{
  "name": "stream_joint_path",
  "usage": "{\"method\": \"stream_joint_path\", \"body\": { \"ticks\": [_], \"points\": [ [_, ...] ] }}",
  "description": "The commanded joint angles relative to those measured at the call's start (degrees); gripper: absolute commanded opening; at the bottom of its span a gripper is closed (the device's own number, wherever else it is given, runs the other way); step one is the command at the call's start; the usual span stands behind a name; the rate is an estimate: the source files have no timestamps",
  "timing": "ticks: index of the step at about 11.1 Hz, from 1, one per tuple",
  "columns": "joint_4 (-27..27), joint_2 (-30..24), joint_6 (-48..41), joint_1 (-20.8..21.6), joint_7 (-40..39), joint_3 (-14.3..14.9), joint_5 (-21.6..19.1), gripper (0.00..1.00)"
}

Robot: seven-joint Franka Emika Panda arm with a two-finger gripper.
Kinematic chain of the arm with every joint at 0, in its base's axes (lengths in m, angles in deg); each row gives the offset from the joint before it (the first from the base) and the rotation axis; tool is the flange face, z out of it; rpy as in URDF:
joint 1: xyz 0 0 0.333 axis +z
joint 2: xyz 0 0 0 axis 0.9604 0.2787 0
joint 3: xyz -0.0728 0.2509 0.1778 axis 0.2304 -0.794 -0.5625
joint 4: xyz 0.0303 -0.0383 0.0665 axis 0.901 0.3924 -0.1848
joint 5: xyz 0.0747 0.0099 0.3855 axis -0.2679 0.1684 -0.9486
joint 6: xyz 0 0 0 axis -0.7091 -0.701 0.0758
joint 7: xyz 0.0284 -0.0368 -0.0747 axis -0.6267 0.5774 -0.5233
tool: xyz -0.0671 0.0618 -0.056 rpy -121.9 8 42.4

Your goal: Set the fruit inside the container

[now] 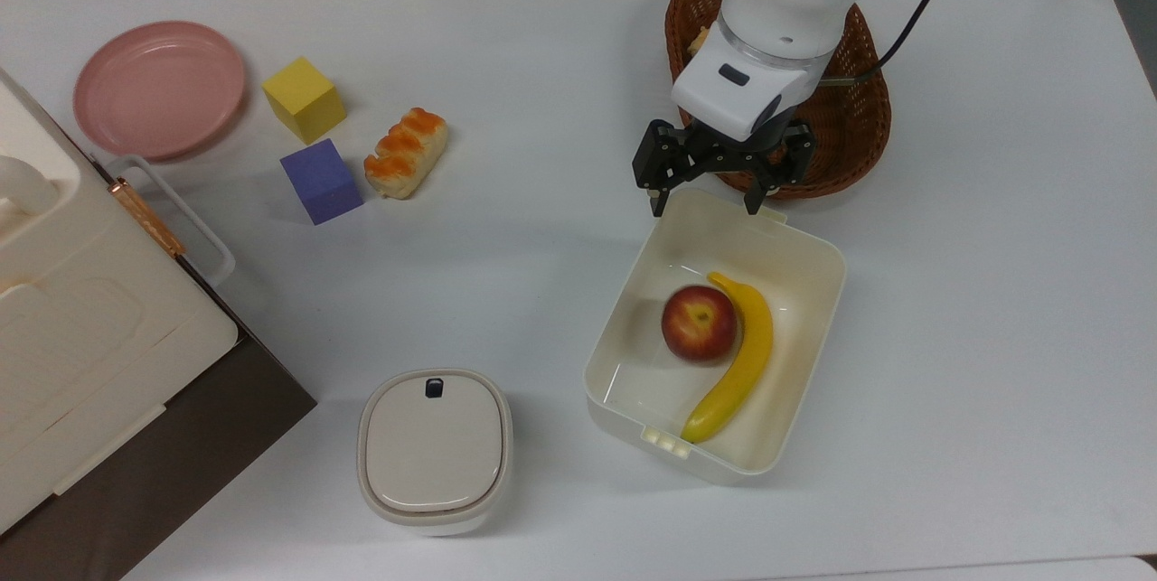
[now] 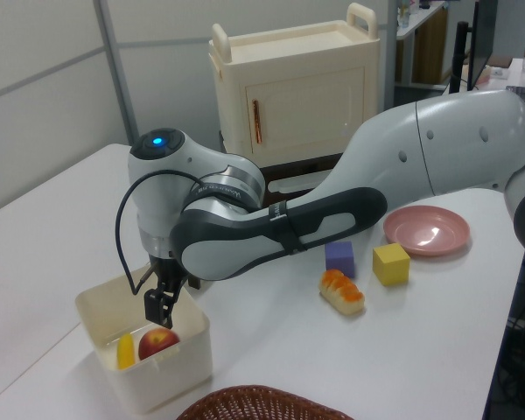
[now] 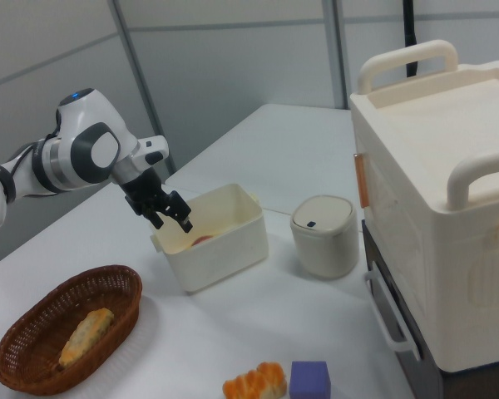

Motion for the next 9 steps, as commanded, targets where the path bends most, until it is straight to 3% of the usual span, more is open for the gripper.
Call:
{"method": "stream_joint_path", "body": {
  "ticks": [1, 5, 7, 8, 9],
  "points": [
    [1.59, -6.99, -8.82, -0.45, 2.23, 1.31, 0.37, 1.0],
    [2.81, -16.57, -27.63, -6.33, 1.71, 1.23, -1.82, 1.0],
    [6.23, -21.67, -28.54, -12.03, -6.41, 1.23, -7.26, 1.0],
    [7.2, -22.56, -28.54, -14.15, -12.12, 1.23, -7.89, 1.0],
    [7.21, -22.05, -28.46, -14.95, -12.96, 1.23, -7.9, 1.0]
  ]
}}
